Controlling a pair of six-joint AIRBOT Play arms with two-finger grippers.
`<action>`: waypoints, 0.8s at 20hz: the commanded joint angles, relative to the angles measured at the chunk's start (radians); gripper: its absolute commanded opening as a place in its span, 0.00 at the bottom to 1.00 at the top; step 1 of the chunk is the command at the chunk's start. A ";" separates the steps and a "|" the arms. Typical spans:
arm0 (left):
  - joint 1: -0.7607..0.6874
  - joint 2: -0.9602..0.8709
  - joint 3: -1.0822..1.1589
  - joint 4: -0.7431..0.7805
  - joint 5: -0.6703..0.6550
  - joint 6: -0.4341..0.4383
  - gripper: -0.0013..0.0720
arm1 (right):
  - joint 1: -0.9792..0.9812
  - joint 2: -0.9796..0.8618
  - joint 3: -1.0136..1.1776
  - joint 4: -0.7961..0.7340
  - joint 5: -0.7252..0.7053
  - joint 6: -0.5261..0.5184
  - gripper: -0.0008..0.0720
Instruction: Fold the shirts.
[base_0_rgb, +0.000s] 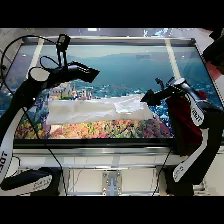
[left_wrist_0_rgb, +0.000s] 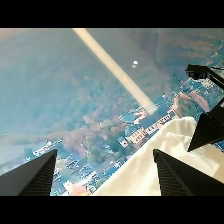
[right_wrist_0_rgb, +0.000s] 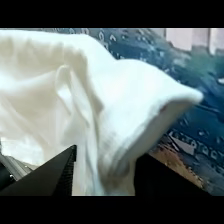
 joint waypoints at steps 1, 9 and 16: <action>-0.001 -0.034 -0.003 0.002 -0.016 -0.004 0.98 | 0.047 -0.006 0.001 0.050 0.005 -0.014 0.33; -0.029 -0.238 -0.009 0.001 -0.320 -0.079 0.03 | 0.060 0.219 0.013 0.249 0.177 -0.027 0.03; -0.238 -0.422 -0.009 0.002 -0.336 -0.144 0.03 | 0.032 0.497 0.024 0.045 0.236 0.092 0.02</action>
